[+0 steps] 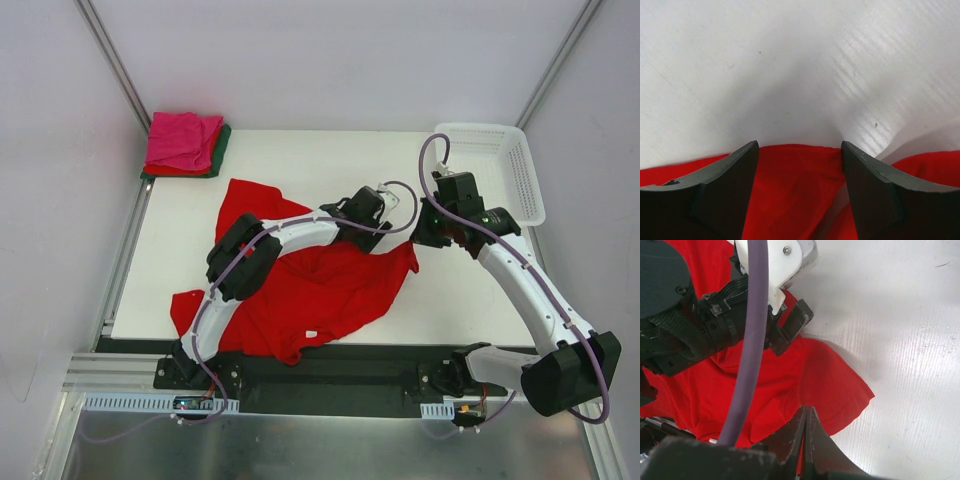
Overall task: Fold and stack the t-shirts
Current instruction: Flatten out the tshirt
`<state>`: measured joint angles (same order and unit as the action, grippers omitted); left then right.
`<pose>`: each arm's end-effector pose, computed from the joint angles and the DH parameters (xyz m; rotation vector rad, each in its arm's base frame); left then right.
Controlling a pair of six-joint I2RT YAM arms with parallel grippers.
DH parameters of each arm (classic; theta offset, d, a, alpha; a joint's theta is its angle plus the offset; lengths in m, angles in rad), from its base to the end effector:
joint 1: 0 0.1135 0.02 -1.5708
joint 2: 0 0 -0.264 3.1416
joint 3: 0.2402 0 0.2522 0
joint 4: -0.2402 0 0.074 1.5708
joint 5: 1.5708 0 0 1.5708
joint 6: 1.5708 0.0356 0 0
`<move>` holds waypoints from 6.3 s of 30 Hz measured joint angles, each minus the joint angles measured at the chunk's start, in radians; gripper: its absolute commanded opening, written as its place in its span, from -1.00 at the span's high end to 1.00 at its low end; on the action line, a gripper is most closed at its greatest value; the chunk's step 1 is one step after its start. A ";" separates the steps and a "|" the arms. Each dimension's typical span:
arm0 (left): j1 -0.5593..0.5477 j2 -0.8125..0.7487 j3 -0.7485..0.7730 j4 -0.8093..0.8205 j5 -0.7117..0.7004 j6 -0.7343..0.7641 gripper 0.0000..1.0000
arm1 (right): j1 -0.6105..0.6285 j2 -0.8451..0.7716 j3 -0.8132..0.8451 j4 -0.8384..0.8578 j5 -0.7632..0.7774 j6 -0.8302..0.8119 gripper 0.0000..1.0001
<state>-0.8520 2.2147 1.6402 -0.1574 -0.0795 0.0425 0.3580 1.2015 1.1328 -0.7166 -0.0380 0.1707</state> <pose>0.3302 -0.3731 0.1687 0.9668 2.1107 -0.3228 0.2343 0.0891 0.3253 -0.2408 2.3636 0.3007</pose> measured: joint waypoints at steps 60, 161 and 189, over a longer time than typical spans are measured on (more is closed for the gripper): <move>0.192 -0.164 0.147 -0.249 -0.196 0.043 1.00 | 0.000 -0.011 0.068 -0.034 0.102 -0.075 0.97; 0.343 -1.081 0.133 -0.575 0.368 -0.092 1.00 | 0.001 -0.518 0.122 0.137 -0.258 -0.068 0.97; 0.479 -0.766 0.077 -0.417 0.283 0.021 1.00 | 0.383 -0.377 -0.461 0.236 -0.274 0.022 -0.28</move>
<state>-0.3733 1.4490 1.7176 -0.5747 0.2039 0.0631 0.7414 0.8242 0.6720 -0.4808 -0.3122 0.1925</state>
